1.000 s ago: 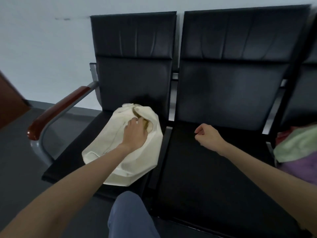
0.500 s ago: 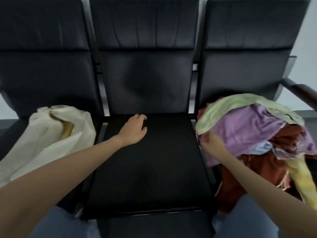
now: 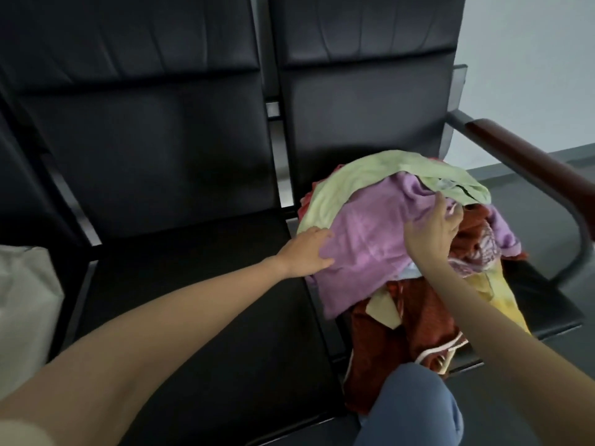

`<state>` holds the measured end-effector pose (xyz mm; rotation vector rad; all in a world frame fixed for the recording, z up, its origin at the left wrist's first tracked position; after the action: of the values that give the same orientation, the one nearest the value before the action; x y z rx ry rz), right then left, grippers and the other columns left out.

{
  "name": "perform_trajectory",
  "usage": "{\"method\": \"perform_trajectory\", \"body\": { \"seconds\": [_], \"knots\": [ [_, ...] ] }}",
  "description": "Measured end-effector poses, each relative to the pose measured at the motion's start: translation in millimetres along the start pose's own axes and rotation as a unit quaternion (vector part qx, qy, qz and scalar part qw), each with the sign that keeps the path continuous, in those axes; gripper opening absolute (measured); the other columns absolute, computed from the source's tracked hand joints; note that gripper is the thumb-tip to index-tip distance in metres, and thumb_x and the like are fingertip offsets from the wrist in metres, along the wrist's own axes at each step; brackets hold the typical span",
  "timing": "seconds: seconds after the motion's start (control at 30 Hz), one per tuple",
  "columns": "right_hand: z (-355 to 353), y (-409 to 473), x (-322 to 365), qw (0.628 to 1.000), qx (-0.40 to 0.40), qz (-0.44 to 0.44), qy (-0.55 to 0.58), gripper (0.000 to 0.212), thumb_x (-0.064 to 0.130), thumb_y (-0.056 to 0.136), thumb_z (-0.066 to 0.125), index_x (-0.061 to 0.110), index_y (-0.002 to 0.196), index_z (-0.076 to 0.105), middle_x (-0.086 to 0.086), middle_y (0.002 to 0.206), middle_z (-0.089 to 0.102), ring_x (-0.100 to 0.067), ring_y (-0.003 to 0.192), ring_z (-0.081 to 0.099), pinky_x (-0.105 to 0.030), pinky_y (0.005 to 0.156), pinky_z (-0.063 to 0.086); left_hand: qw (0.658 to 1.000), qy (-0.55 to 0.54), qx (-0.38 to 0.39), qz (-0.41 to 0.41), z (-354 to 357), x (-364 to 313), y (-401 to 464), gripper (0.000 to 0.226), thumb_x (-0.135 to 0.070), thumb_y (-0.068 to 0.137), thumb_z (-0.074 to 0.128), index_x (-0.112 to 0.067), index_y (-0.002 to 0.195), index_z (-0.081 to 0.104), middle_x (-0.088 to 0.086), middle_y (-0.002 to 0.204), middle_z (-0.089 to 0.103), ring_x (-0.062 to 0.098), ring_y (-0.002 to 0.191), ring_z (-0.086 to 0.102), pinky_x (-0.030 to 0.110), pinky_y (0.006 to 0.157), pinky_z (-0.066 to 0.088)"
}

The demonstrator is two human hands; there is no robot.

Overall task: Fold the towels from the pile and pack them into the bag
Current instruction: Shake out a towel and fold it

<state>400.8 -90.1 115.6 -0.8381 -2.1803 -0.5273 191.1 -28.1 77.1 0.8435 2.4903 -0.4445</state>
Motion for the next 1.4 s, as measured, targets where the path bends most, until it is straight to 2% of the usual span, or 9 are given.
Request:
{"method": "perform_trajectory", "body": {
  "seconds": [0.23,0.33,0.5,0.63,0.8,0.9,1.07,1.23,1.4],
  "knots": [
    [-3,40,-25,0.987,-0.023,-0.028,-0.158,0.031,0.013,0.087,0.049,0.002,0.113,0.059,-0.023,0.133,0.037,-0.041,0.119,0.034,-0.045,0.101,0.027,0.989,-0.012,-0.144,0.018,3,-26,85,0.037,-0.016,0.095,0.049,-0.007,0.131,0.045,0.014,0.131,0.049,0.029,0.12,0.048,0.032,0.096,0.037],
    [6,43,-33,0.979,-0.02,-0.054,-0.197,0.02,0.015,0.086,0.05,-0.002,0.093,0.059,-0.021,0.126,0.039,-0.039,0.115,0.034,-0.044,0.096,0.028,0.979,0.009,-0.202,-0.017,-8,-27,121,0.015,-0.019,0.096,0.049,-0.007,0.103,0.051,0.015,0.111,0.057,0.032,0.102,0.054,0.035,0.076,0.037],
    [18,39,-37,0.974,-0.043,-0.061,-0.215,0.017,0.017,0.087,0.05,0.003,0.095,0.058,-0.018,0.129,0.037,-0.036,0.116,0.033,-0.044,0.095,0.026,0.966,-0.021,-0.249,-0.07,-7,-26,150,0.025,-0.014,0.097,0.047,-0.01,0.075,0.059,0.012,0.083,0.066,0.032,0.085,0.062,0.03,0.062,0.032],
    [13,44,-25,0.981,-0.082,-0.064,-0.162,0.04,0.02,0.088,0.052,0.013,0.127,0.046,-0.015,0.139,0.032,-0.035,0.124,0.029,-0.045,0.101,0.022,0.901,-0.144,-0.408,-0.025,-33,-45,133,0.021,-0.01,0.097,0.05,-0.005,0.097,0.07,0.007,0.092,0.071,0.02,0.085,0.062,0.019,0.065,0.033],
    [5,60,9,0.984,-0.055,-0.133,-0.104,0.066,0.023,0.093,0.053,0.032,0.15,0.02,-0.01,0.151,0.022,-0.034,0.135,0.023,-0.047,0.108,0.022,0.881,-0.205,-0.419,0.081,-71,-67,84,0.019,-0.007,0.094,0.055,-0.004,0.103,0.071,-0.008,0.091,0.067,-0.002,0.086,0.057,0.01,0.076,0.044],
    [7,70,28,0.985,-0.01,-0.119,-0.125,0.056,0.032,0.097,0.047,0.033,0.149,0.025,-0.014,0.15,0.026,-0.038,0.132,0.027,-0.049,0.11,0.022,0.872,-0.216,-0.428,0.102,-93,-67,48,0.02,-0.008,0.094,0.056,-0.004,0.108,0.071,-0.01,0.095,0.066,-0.004,0.09,0.059,0.009,0.081,0.045],
    [5,67,61,0.976,0.027,-0.1,-0.19,0.033,0.013,0.094,0.044,0.015,0.122,0.061,-0.017,0.13,0.045,-0.04,0.12,0.038,-0.045,0.104,0.025,0.845,-0.201,-0.487,0.095,-134,-50,-12,0.02,-0.011,0.096,0.053,-0.007,0.106,0.07,-0.01,0.092,0.066,-0.01,0.086,0.059,0.009,0.079,0.046],
    [5,41,93,0.964,-0.028,-0.188,-0.185,0.031,0.006,0.091,0.042,0.009,0.114,0.063,-0.019,0.116,0.056,-0.041,0.111,0.048,-0.049,0.098,0.037,0.804,-0.202,-0.559,0.012,-176,-10,-67,0.017,-0.013,0.099,0.047,-0.011,0.092,0.062,-0.015,0.078,0.057,-0.009,0.071,0.053,0.007,0.067,0.04],
    [12,-12,119,0.959,-0.013,-0.265,-0.104,0.023,0.007,0.089,0.041,0.008,0.1,0.061,-0.015,0.093,0.064,-0.037,0.084,0.059,-0.046,0.07,0.051,0.786,-0.256,-0.551,-0.11,-195,32,-128,0.018,-0.019,0.099,0.045,-0.01,0.094,0.06,-0.01,0.08,0.056,0.001,0.073,0.051,0.014,0.067,0.041]
  ]
}}
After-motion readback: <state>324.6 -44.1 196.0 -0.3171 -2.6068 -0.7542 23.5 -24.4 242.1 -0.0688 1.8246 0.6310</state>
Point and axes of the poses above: each hand's wrist, its own y-axis towards the middle knuckle, its own z-axis out of the palm, x = y × z, the point moved 2 cm from there along y, towards the middle knuckle
